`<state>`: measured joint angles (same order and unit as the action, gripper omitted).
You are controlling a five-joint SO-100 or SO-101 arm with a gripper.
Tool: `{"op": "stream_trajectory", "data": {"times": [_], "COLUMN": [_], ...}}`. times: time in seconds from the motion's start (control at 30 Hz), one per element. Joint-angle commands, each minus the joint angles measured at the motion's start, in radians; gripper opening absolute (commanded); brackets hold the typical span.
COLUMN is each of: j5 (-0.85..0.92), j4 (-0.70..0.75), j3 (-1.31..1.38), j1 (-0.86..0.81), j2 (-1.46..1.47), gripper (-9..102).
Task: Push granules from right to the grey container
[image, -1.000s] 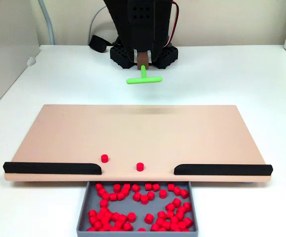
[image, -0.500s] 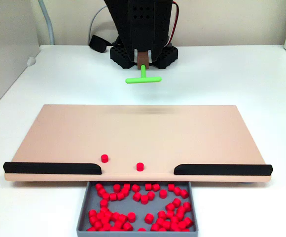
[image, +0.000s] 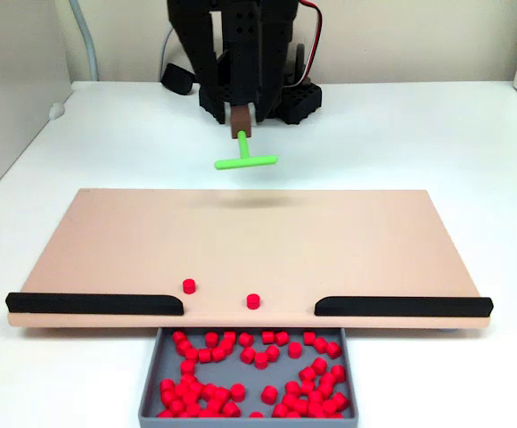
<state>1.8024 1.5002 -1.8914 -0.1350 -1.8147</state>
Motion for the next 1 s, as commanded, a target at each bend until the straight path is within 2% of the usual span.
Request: {"op": "stream_trajectory", "data": {"times": [0.0, 0.2, 0.3, 0.53, 0.97], "j5": [0.299, 0.907, 1.026, 1.447, 1.649], "j4": [0.014, 0.014, 0.014, 0.014, 0.015], "j3": [0.129, 0.245, 0.301, 0.486, 0.67], "j1": [-0.091, -0.229, -0.281, -0.359, -0.316], "j2": [0.077, 0.149, 0.187, 0.354, 0.557], "gripper": [0, 0, 0, 0, 0]}}
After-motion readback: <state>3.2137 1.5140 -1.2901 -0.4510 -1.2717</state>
